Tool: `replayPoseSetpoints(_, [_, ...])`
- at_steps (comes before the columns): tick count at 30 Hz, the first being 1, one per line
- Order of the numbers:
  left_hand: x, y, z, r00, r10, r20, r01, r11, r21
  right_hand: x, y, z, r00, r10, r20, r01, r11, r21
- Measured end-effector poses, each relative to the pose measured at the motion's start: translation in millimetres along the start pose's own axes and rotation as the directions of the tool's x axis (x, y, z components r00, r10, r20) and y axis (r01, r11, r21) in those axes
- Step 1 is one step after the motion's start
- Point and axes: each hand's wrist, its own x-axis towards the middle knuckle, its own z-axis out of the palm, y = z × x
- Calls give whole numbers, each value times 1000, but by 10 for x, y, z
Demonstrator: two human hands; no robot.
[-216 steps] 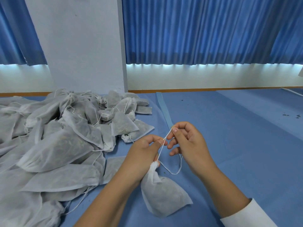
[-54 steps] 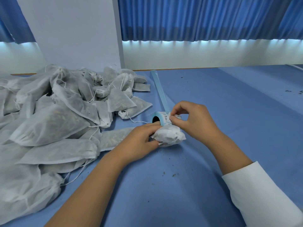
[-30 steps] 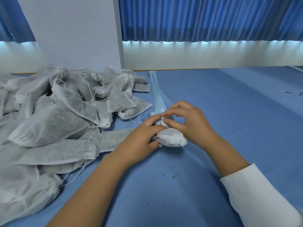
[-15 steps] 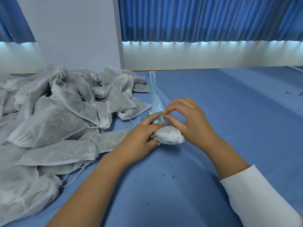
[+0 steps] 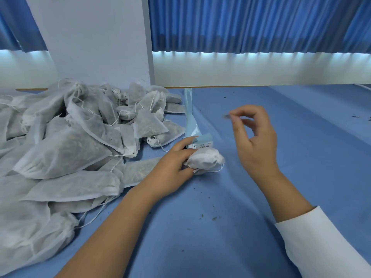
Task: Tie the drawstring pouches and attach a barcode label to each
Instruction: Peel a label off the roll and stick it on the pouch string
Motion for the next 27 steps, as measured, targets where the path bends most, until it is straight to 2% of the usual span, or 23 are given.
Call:
replayPoseSetpoints(3, [20,19,20,997,-14,-82,8,997,-79,25,-4,-7,982,187,-17,-183,975,124])
replayPoseSetpoints(5, [38,33,27,987,-77,-141,45,975,-218,30,22,-4,960,278,27,-279,950,138])
replayPoseSetpoints(7, [63,44,17,965,-232,-125,159,890,-427,35,29,-4,937,339,81,-347,929,130])
replayPoseSetpoints(9, [87,54,14,938,-342,-51,248,768,-590,38,31,-10,915,383,127,-398,909,128])
replayPoseSetpoints(13, [126,88,-3,897,-441,-31,276,614,-740,12,39,3,861,471,192,-502,848,172])
replayPoseSetpoints(17, [137,102,-45,880,-474,-41,250,534,-807,21,59,21,801,548,243,-599,740,305])
replayPoseSetpoints(21, [129,113,-63,879,-476,-35,254,529,-810,37,71,-12,736,572,362,-676,590,441])
replayPoseSetpoints(27, [112,139,-80,877,-479,-31,264,536,-802,24,54,-14,725,499,474,-689,518,508])
